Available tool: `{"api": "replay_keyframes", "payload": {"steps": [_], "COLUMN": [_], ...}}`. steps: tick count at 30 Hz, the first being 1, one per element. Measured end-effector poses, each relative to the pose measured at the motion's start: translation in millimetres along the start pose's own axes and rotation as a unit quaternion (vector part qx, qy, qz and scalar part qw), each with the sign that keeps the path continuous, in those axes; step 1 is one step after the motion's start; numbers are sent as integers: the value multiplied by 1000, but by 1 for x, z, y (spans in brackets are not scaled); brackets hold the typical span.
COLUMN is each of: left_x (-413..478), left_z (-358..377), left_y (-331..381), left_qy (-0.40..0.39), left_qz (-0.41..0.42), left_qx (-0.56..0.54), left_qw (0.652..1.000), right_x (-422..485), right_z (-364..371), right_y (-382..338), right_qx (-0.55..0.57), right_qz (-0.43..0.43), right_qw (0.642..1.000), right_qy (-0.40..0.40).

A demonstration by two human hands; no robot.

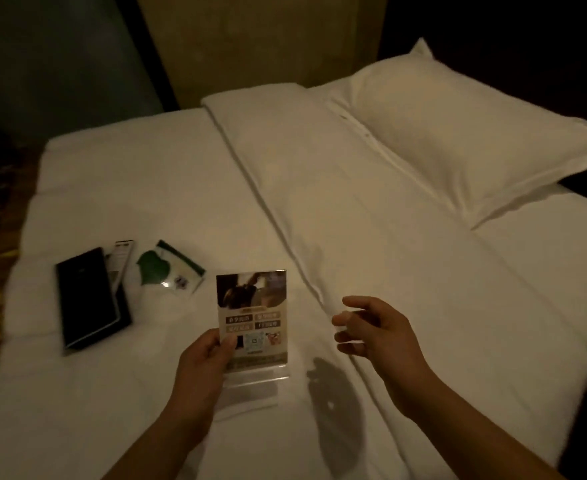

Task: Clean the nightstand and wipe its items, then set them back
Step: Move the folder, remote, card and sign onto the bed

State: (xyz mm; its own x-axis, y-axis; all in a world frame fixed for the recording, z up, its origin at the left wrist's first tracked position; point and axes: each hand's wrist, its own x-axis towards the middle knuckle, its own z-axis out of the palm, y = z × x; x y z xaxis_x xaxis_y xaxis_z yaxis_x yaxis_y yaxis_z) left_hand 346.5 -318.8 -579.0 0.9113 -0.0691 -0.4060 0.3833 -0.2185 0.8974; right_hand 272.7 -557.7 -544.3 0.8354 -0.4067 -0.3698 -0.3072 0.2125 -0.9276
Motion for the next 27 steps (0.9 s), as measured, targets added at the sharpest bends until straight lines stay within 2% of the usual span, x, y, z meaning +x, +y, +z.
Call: {"api": "replay_keyframes", "payload": {"steps": [3, 6, 14, 20, 23, 27], "left_x": [23, 47, 124, 150, 154, 159], "left_z": [-46, -81, -129, -135, -137, -138], "left_y": [-8, -12, -19, -29, -29, -28], "left_qy": [64, 96, 183, 187, 188, 182], "left_qz": [-13, -15, -29, -59, -49, -35], "left_qx": [-19, -47, -89, -88, -94, -111], "left_qw": [998, 994, 979, 977, 976, 976], "right_x": [14, 27, 66, 79, 82, 89], "right_z": [46, 81, 141, 156, 157, 163], "right_y": [2, 5, 35, 86, 99, 115], "right_qx": [-21, -34, -77, -103, -125, -235], "right_qz": [11, 25, 79, 156, 156, 129], "right_qw": [999, 998, 993, 982, 980, 963], "right_qy": [-30, -44, -51, -19, -19, -20]}}
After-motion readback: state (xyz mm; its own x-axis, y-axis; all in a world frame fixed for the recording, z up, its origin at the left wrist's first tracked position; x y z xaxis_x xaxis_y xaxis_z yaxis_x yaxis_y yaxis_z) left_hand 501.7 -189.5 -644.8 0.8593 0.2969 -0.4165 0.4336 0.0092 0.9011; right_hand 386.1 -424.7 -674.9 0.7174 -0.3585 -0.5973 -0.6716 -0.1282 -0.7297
